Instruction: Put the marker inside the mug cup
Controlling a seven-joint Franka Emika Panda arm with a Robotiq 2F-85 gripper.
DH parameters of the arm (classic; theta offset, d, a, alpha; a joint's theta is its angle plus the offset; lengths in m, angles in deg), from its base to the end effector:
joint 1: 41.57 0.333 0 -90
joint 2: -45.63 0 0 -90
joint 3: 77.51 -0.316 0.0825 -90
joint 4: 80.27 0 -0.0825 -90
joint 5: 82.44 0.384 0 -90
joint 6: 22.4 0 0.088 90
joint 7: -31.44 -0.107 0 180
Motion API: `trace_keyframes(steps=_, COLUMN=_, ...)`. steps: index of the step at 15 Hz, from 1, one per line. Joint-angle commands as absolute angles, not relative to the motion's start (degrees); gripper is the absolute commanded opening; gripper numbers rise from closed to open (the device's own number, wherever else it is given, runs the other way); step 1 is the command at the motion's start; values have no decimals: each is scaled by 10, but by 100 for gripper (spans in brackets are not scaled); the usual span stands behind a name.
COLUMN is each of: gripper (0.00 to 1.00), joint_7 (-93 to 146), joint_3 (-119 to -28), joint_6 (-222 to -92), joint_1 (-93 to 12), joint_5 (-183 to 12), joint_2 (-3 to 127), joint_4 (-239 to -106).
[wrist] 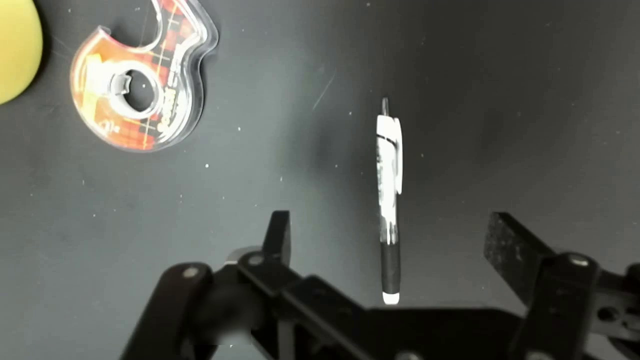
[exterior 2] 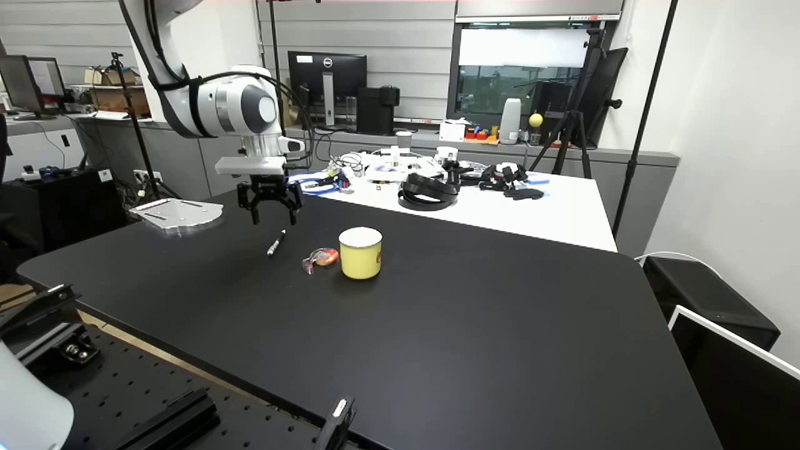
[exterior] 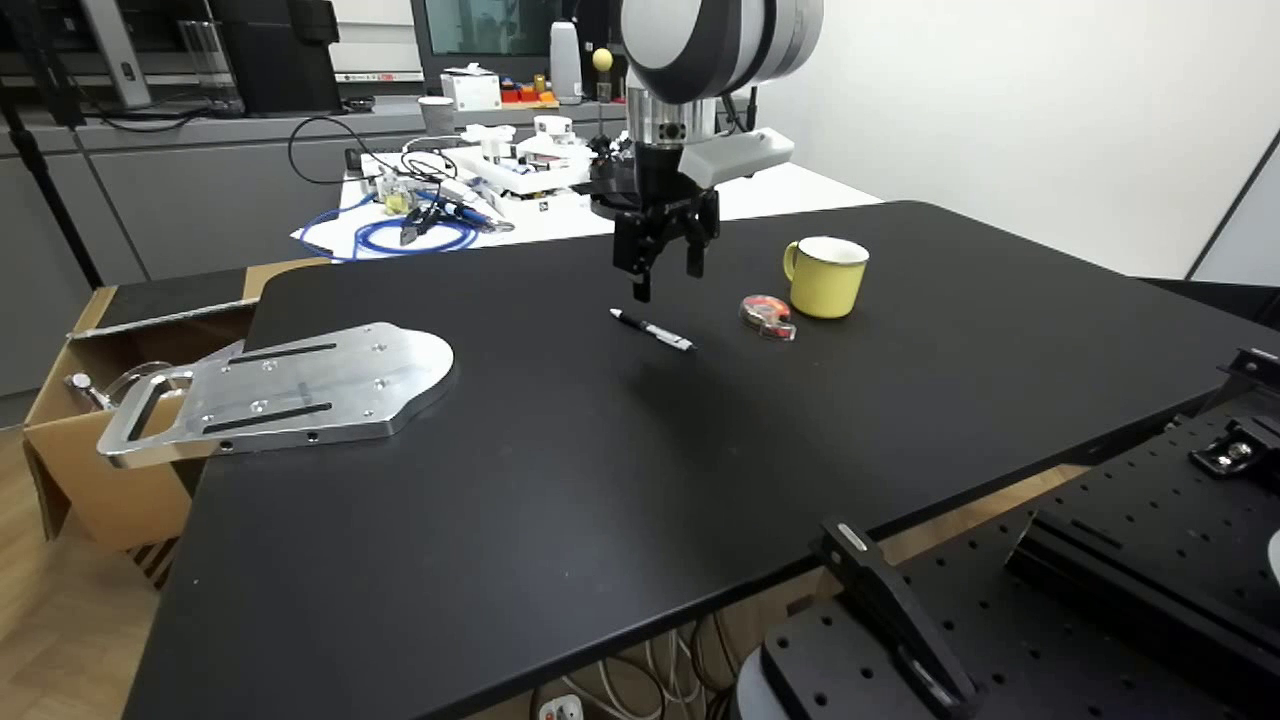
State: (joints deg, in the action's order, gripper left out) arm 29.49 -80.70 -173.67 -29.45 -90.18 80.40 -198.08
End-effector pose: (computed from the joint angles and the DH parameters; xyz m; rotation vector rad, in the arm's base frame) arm 0.5618 0.1579 0.1342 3.0615 0.5299 -0.0239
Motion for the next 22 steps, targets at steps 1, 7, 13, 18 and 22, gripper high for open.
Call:
trace_keyframes(steps=1, gripper=100, joint_7=268, joint_3=-799, joint_6=-1767, joint_1=-289, joint_5=-900, joint_2=812, joint_4=-2004)
trace_keyframes(steps=7, gripper=100, joint_7=277, joint_3=-780, joint_6=-1807, joint_1=-293, joint_5=-905, joint_2=840, joint_4=-2020)
trace_keyframes(steps=13, gripper=75, joint_7=276, joint_3=-770, joint_6=-1821, joint_1=-292, joint_5=-904, joint_2=852, joint_4=-2020)
trace_keyframes(steps=18, gripper=39, joint_7=274, joint_3=-765, joint_6=-1828, joint_1=-287, joint_5=-906, joint_2=852, joint_4=-2020)
trace_keyframes(steps=22, gripper=13, joint_7=270, joint_3=-760, joint_6=-1831, joint_1=-281, joint_5=-909, joint_2=851, joint_4=-2020)
